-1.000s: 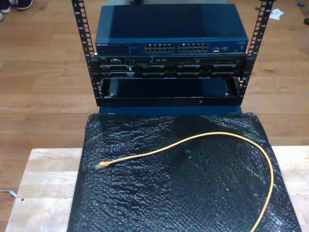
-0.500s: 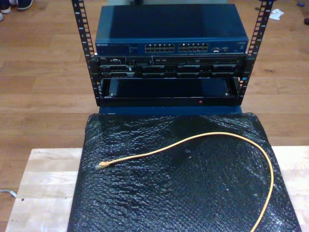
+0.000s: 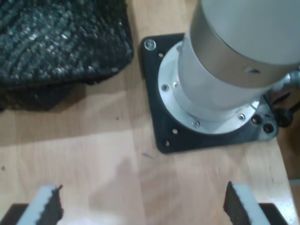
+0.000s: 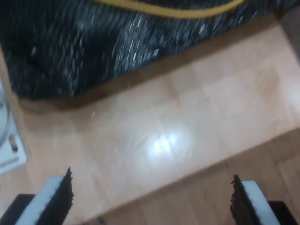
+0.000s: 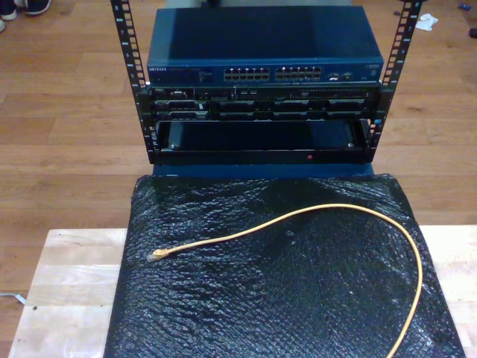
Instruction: Grab the cable and plug it in
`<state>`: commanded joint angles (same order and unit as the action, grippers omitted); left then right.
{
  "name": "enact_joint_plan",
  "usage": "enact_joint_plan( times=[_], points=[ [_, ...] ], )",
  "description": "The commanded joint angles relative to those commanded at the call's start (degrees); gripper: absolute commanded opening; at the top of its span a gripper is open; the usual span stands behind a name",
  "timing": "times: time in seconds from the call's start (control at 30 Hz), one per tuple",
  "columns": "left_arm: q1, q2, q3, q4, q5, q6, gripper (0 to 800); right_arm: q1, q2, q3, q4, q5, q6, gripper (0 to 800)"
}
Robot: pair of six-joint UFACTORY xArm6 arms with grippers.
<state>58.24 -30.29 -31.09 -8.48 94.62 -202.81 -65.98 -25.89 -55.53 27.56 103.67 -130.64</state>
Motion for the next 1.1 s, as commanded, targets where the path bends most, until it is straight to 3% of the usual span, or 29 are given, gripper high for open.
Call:
enact_joint_plan(
  times=[0.23, 0.47, 1.1],
  points=[
    [-0.88, 0.09, -0.35, -2.73, 1.23, -0.88, 800, 6.86, 0.00, -4.22, 1.49, 1.67, 6.68, 799],
    [-2.90, 0.00, -0.35, -4.40, 2.02, -2.64, 800, 10.73, 0.00, -7.03, 6.24, 2.90, 11.96, 799],
    [-5.36, 0.26, 0.44, -8.35, 2.29, -8.62, 800, 22.68, 1.67, -10.37, 8.70, 1.23, 19.16, 799]
  ],
)
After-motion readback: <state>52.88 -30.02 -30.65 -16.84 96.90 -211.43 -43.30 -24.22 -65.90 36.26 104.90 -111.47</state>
